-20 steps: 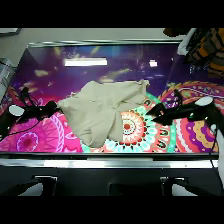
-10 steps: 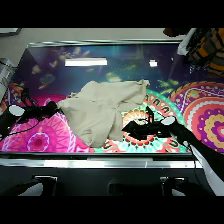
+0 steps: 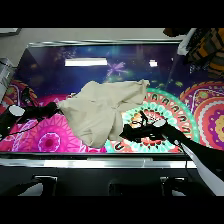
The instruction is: Fold the clothes and pants, and hang the long-sleeved shirts on hangers.
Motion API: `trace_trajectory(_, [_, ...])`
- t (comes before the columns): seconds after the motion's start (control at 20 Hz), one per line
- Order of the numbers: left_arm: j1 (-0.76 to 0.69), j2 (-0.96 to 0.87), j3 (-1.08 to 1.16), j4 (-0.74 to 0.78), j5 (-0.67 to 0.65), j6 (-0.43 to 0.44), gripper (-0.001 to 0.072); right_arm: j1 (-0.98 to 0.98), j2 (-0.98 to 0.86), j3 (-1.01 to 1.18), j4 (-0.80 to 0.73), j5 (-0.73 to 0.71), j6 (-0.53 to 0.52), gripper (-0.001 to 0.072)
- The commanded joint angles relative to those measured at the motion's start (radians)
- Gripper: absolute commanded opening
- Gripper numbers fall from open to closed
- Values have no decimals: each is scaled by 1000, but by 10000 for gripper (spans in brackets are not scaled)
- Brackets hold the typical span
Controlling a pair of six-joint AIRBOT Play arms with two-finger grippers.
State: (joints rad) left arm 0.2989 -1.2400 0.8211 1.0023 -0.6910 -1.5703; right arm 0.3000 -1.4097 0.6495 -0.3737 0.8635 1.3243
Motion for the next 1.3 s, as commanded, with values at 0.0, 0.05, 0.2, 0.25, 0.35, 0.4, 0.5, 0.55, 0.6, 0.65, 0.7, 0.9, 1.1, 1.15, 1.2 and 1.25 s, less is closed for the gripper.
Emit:
trace_trajectory(0.0, [1,0,0,3,1,0,25,32,2,4,34,-35,-4,18])
trace_trajectory(0.05, [1,0,0,3,0,0,25,20,18,19,8,-42,0,18])
trace_trajectory(0.2, [1,0,0,11,-8,0,24,-139,54,156,-222,99,192,18])
trace_trajectory(0.25, [1,0,0,27,-16,0,24,-206,63,227,-321,142,240,18])
trace_trajectory(0.35, [1,0,0,65,-26,0,24,-339,68,394,-499,213,343,18])
trace_trajectory(0.4, [1,0,0,71,-27,0,24,-387,66,465,-553,226,375,18])
trace_trajectory(0.5, [1,0,0,71,-35,0,24,-455,55,578,-592,230,393,18])
trace_trajectory(0.55, [1,0,0,72,-43,0,24,-472,39,620,-594,230,393,18])
trace_trajectory(0.6, [1,0,0,72,-51,0,24,-476,18,652,-605,231,397,18])
trace_trajectory(0.65, [1,0,0,72,-58,0,24,-475,-12,679,-630,230,410,18])
trace_trajectory(0.7, [0,0,0,72,-64,0,24,-475,-45,692,-629,227,417,18])
trace_trajectory(0.9, [-16,0,0,71,-82,0,24,-439,-175,694,-581,220,402,20])
trace_trajectory(1.1, [-55,0,0,71,-78,0,24,-322,-245,694,-586,135,381,56])
trace_trajectory(1.15, [-63,0,0,71,-78,0,25,-302,-253,694,-585,97,385,118])
trace_trajectory(1.2, [-70,0,0,71,-78,0,24,-295,-253,695,-585,79,400,242])
trace_trajectory(1.25, [-72,0,0,71,-78,0,24,-303,-249,698,-584,96,416,420])
